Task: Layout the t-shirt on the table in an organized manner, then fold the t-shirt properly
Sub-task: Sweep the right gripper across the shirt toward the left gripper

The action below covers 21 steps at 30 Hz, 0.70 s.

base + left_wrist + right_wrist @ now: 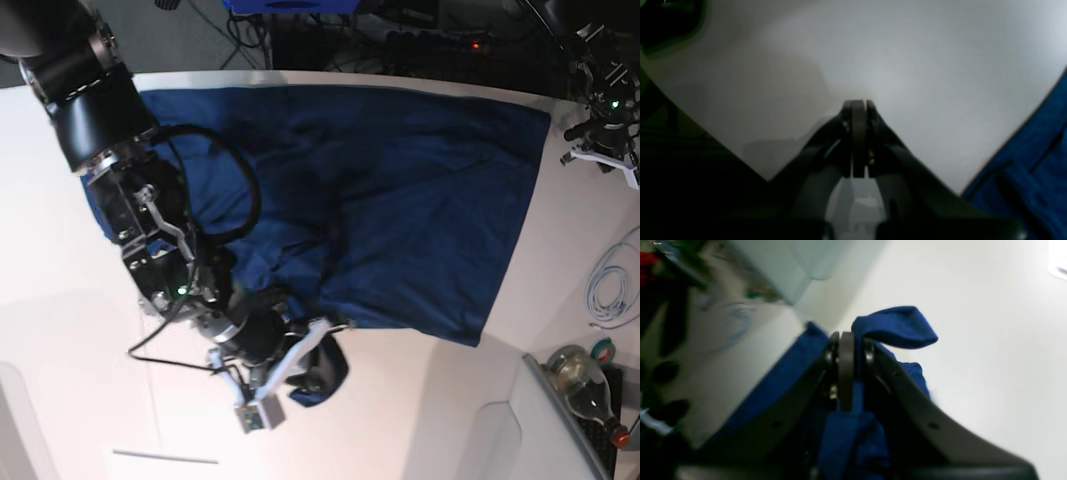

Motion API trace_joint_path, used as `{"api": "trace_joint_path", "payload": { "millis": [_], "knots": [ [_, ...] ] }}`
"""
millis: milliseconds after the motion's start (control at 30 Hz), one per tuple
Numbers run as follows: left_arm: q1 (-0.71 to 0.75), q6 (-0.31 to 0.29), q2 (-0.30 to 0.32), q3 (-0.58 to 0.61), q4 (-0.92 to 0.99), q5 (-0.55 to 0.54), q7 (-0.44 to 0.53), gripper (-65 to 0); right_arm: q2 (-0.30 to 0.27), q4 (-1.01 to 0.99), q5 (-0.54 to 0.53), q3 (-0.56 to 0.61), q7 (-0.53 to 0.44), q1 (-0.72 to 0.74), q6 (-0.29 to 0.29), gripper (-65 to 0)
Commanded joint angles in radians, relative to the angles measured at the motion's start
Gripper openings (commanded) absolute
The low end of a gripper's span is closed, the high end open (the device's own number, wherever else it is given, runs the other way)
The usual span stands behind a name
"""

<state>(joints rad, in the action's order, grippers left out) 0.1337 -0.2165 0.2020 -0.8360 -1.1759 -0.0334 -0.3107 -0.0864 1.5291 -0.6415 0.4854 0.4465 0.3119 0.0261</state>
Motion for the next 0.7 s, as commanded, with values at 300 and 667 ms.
{"api": "trace_joint_path", "payload": {
  "millis": [300, 667],
  "knots": [
    [0.030, 0.001, 0.037, -0.009, -0.068, -0.004, 0.015, -65.0, 0.150, -0.039, -0.004, 0.135, -0.025, 0.030, -0.002, -62.7],
    [0.045, 0.001, 0.041, -0.010, -0.069, -0.006, 0.015, -65.0, 0.211, -0.348, -0.005, 0.281, -0.148, 0.096, -0.001, -62.7]
  ]
}}
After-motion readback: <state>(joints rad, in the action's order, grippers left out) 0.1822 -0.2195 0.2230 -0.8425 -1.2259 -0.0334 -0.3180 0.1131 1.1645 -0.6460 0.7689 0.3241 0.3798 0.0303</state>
